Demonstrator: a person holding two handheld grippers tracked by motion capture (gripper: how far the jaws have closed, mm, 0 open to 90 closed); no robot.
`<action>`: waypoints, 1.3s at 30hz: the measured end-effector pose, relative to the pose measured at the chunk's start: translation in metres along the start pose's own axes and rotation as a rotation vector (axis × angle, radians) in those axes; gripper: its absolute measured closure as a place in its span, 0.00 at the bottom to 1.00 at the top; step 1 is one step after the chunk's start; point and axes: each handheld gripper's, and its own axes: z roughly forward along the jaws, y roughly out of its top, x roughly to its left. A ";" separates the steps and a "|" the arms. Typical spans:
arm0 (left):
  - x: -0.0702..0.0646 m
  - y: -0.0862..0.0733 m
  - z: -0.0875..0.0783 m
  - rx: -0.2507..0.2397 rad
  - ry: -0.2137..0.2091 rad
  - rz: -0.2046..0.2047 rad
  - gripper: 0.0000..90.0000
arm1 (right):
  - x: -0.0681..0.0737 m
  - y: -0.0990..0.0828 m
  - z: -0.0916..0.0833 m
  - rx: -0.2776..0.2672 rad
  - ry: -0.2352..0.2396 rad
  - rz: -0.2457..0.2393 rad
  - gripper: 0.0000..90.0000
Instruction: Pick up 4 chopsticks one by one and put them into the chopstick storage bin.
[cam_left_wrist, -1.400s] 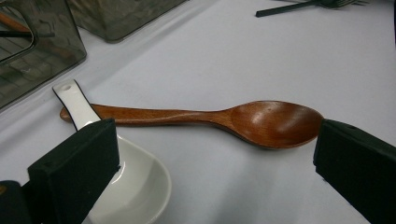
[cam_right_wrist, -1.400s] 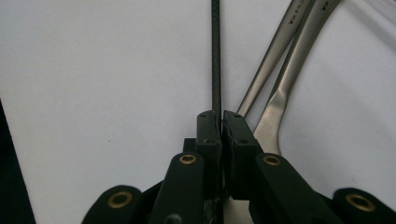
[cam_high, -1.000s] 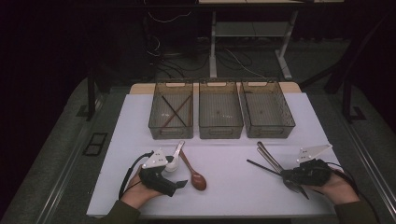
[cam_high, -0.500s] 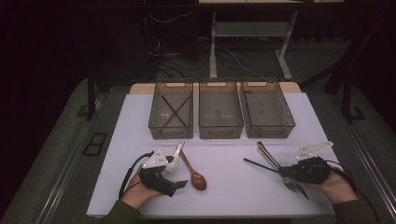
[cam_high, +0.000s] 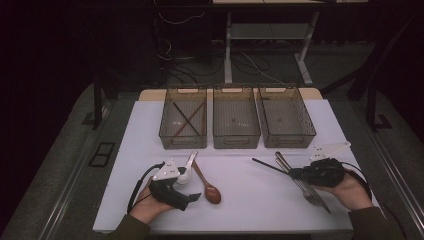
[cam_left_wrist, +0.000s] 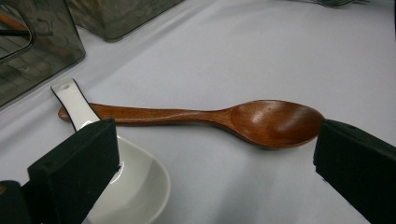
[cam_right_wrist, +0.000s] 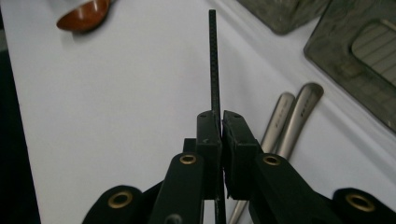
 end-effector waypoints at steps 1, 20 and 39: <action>0.000 0.000 0.000 0.000 0.000 0.000 0.00 | 0.000 0.002 0.000 -0.010 0.002 0.003 0.94; 0.000 0.000 -0.001 0.000 0.002 0.007 0.00 | 0.005 0.054 0.017 -0.067 -0.027 0.034 0.94; 0.000 0.000 -0.001 -0.005 0.000 0.002 0.00 | 0.006 0.115 0.047 -0.100 -0.063 0.065 0.94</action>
